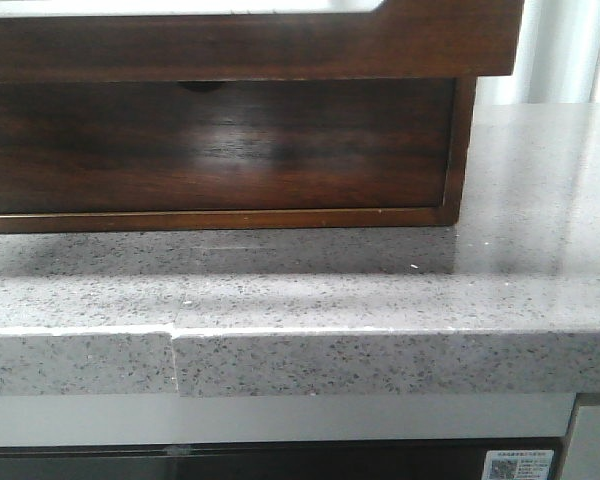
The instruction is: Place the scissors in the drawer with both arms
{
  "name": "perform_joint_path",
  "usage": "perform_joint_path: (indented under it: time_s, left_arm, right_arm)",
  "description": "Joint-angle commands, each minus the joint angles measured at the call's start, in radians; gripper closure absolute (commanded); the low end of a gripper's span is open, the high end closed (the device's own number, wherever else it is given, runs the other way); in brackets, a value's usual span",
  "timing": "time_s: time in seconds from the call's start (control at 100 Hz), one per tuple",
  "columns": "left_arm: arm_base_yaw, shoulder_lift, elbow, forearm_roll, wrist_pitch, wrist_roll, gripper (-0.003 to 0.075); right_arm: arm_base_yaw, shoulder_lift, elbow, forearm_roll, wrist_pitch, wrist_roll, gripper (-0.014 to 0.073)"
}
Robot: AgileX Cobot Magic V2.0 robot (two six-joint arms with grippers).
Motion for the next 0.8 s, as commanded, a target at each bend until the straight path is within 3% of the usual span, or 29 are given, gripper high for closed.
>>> perform_joint_path:
  time_s: [0.0, 0.2, 0.4, 0.79]
  left_arm:
    - [-0.005, -0.015, -0.010, -0.027, 0.005, -0.068, 0.0742]
    - [-0.005, -0.050, 0.032, -0.026, 0.063, -0.241, 0.0742]
    - [-0.005, -0.056, 0.106, -0.037, 0.071, -0.243, 0.0742]
    - [-0.005, -0.056, 0.190, -0.077, 0.071, -0.368, 0.0742]
  right_arm:
    - [0.000, -0.058, -0.031, 0.019, -0.058, 0.031, 0.0654]
    - [0.000, -0.151, -0.010, 0.019, -0.062, 0.059, 0.0635]
    - [0.000, -0.279, 0.097, 0.019, -0.112, 0.059, 0.0635]
    - [0.000, -0.651, 0.567, 0.019, -0.455, 0.059, 0.0635]
